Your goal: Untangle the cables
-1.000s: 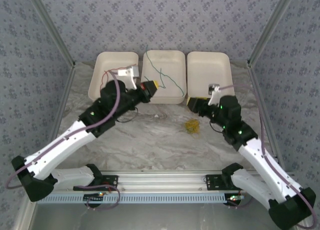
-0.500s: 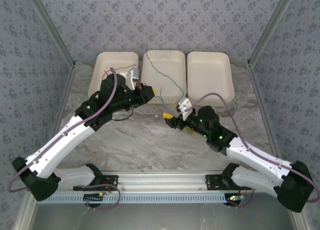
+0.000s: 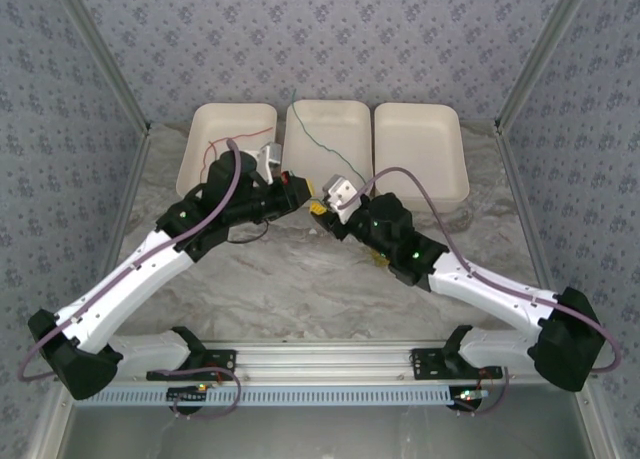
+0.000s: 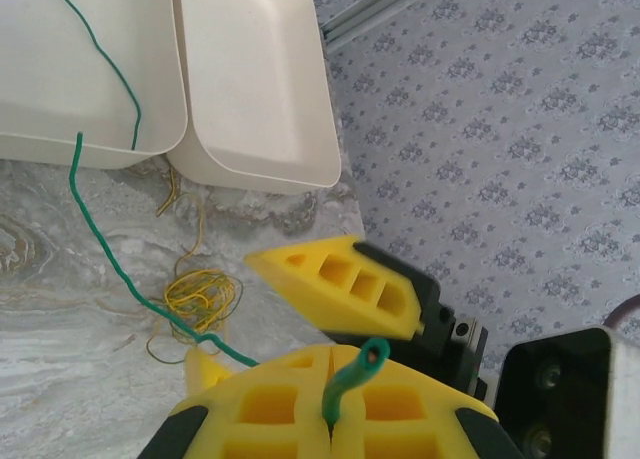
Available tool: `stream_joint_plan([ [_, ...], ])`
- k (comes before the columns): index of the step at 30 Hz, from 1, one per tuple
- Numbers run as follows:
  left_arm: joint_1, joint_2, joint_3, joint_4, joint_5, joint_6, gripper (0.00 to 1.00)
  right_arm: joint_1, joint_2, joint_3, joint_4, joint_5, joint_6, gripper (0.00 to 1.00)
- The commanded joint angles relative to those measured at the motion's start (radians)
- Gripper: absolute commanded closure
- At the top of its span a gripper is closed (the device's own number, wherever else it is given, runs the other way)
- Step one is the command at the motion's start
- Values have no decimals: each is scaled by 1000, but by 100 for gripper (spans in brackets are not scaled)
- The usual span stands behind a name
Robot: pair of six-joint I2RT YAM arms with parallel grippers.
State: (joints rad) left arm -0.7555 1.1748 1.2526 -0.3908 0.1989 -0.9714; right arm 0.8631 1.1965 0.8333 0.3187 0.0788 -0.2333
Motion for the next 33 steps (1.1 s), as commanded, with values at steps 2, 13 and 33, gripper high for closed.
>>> stream_joint_plan([
  [2, -9, -7, 3, 24, 19, -14, 100, 6, 12, 54, -29, 17, 4, 85],
  [13, -13, -129, -34, 44, -123, 88, 35, -145, -36, 136, -230, -177, 262, 100],
  [33, -296, 135, -111, 176, -421, 648, 30, -474, 63, 514, -863, -418, 975, 100],
])
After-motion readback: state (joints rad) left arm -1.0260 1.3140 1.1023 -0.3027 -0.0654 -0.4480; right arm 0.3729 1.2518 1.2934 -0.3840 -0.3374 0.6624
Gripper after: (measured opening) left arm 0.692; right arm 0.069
